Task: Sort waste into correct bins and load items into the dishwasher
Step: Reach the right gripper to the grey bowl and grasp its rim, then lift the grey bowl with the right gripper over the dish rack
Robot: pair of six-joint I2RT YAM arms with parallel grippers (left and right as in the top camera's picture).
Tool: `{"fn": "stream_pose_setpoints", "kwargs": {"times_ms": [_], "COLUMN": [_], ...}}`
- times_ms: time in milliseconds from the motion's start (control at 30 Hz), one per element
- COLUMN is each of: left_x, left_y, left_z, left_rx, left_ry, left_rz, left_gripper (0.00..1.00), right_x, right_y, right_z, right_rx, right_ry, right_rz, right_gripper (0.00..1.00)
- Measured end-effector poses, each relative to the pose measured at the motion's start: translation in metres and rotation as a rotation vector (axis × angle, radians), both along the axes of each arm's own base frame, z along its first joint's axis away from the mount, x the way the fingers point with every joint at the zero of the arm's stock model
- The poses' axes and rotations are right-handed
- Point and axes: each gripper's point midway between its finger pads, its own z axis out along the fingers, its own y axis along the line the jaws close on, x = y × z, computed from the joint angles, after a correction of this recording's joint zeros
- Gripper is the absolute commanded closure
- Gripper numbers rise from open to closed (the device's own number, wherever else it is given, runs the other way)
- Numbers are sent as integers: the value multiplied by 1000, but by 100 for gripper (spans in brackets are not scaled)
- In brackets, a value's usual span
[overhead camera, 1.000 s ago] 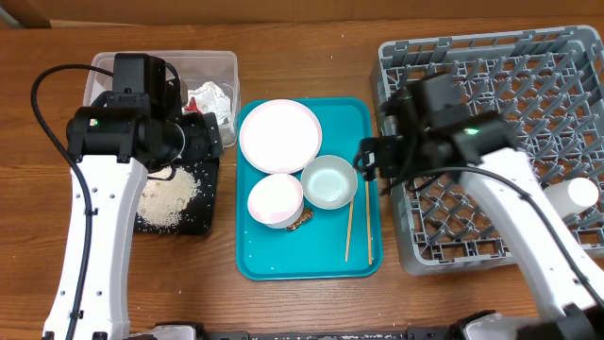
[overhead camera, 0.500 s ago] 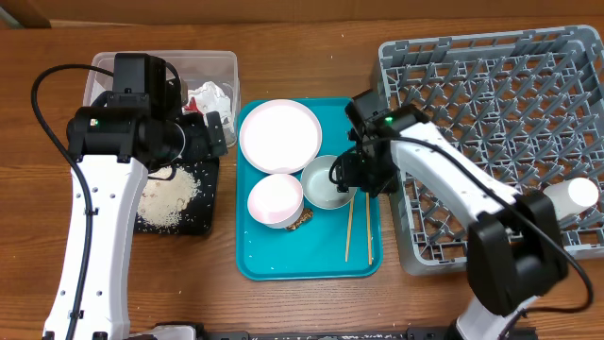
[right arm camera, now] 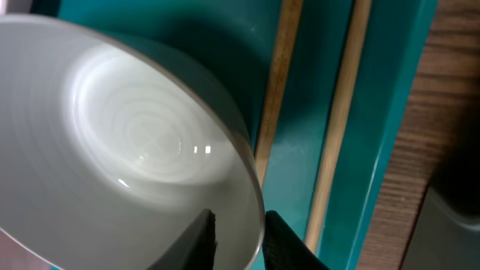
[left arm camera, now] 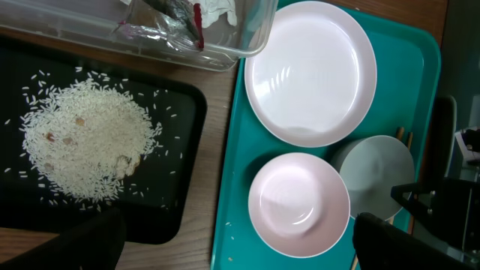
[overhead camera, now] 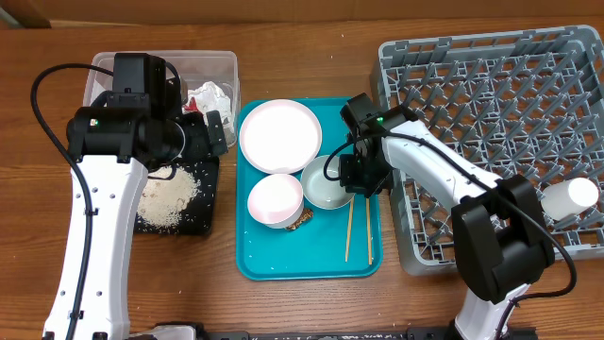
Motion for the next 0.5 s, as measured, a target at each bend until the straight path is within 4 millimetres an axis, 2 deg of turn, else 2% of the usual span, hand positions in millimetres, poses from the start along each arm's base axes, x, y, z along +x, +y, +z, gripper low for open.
{"fn": "stream_pose_setpoints", "kwargs": {"times_ms": [167,500], "left_x": [0,0], "left_y": [0,0], "left_z": [0,0], "left_rx": [0,0], "left_ry": [0,0], "left_rz": [0,0], "left_gripper": [2,2], "right_x": [0,0], "right_y": [0,-7], "right_z": [0,3], "right_rx": [-2,-29], "right_ry": [2,10], "right_rz": [-15,-19], "right_gripper": [96,96]}}
